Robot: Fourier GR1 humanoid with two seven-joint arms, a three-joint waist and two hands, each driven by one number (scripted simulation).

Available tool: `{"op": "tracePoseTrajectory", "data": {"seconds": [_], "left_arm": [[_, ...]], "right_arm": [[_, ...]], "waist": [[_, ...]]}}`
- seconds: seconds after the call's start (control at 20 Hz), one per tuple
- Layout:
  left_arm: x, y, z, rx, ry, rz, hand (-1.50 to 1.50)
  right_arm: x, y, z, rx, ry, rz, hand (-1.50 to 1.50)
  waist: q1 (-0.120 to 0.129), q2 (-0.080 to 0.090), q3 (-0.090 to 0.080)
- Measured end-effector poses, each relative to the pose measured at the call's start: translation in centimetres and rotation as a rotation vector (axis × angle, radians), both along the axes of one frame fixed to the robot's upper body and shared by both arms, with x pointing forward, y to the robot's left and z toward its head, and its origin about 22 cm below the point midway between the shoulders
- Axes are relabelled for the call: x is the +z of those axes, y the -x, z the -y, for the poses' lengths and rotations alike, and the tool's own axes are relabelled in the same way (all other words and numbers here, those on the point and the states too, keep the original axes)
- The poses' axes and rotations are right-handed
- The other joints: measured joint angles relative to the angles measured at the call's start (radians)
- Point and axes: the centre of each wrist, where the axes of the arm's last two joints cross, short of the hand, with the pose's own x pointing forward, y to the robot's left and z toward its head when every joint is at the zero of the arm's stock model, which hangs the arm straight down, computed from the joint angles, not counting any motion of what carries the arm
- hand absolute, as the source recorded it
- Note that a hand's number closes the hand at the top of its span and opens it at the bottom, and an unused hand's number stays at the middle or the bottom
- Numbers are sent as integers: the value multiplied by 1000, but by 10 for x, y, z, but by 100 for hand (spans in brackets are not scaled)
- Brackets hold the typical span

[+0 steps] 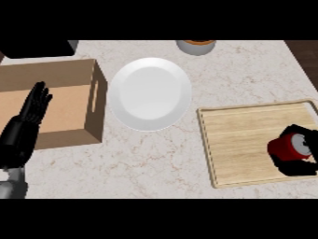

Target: Pick the can from the tray and place it in the plate

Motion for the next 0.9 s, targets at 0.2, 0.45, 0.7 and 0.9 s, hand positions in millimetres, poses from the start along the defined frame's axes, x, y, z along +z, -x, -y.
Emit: {"op": "tracePoseTrajectory", "data": {"seconds": [0.2, 0.45, 0.7, 0.9], "left_arm": [[1, 11, -12, 51, -14, -20, 0], [4, 17, -15, 71, -8, -30, 0], [7, 19, -10, 53, 3, -32, 0], [8, 21, -6, 39, 10, -39, 0]], "right_arm": [[-18, 17, -4, -306, -26, 27, 150], [-31, 33, -33, -541, -34, 100, 150], [-31, 41, -68, -668, -22, 202, 150], [-26, 43, -95, -706, 10, 292, 150]], "waist": [[-50, -12, -11], [-62, -12, -14], [-44, -6, -17], [-29, 2, -13]]}}
